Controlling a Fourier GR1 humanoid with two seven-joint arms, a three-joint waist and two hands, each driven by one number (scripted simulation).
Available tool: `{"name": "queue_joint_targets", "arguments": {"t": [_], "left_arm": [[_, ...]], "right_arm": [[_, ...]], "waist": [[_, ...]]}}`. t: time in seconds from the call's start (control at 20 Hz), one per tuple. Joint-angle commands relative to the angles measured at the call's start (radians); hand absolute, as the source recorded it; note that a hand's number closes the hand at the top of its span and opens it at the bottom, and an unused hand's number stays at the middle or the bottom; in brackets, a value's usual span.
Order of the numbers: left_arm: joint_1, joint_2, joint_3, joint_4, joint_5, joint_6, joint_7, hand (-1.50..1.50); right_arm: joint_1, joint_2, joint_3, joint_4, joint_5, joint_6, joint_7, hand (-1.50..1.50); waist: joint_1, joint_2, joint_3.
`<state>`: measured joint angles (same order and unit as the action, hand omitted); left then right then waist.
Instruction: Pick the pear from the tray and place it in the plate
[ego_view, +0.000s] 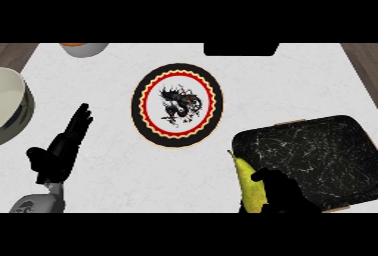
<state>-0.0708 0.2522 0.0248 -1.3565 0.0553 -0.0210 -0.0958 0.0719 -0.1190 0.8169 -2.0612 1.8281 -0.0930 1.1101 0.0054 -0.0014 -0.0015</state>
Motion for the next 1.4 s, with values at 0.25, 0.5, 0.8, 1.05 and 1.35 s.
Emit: {"name": "queue_joint_targets", "arguments": {"t": [0.25,0.5,0.8,1.05,1.35], "left_arm": [[-0.011,-0.019,-0.004,0.02,-0.011,-0.001,-0.027,0.0],[-0.014,-0.009,-0.009,0.032,-0.007,-0.031,-0.021,0.0],[-0.037,0.01,0.006,0.044,-0.004,-0.045,-0.015,0.0],[-0.074,-0.046,-0.031,0.077,-0.047,-0.003,-0.05,0.0],[-0.054,-0.058,-0.041,0.027,-0.034,-0.007,-0.025,0.0]], "right_arm": [[-0.385,0.116,-0.08,0.071,-0.257,0.167,0.2,1.5],[-0.527,0.118,-0.168,0.323,-0.443,0.009,0.21,1.5],[-0.728,0.118,-0.191,0.61,-0.548,-0.163,0.22,1.5],[-0.899,0.118,-0.309,0.8,-0.664,-0.206,0.158,1.5],[-0.857,0.119,-0.381,0.896,-0.661,-0.48,0.151,-1.5]], "waist": [[0.021,0.007,0.0],[0.033,0.011,0.001],[0.047,0.012,0.001],[0.055,0.02,0.0],[0.077,0.023,0.003]]}}
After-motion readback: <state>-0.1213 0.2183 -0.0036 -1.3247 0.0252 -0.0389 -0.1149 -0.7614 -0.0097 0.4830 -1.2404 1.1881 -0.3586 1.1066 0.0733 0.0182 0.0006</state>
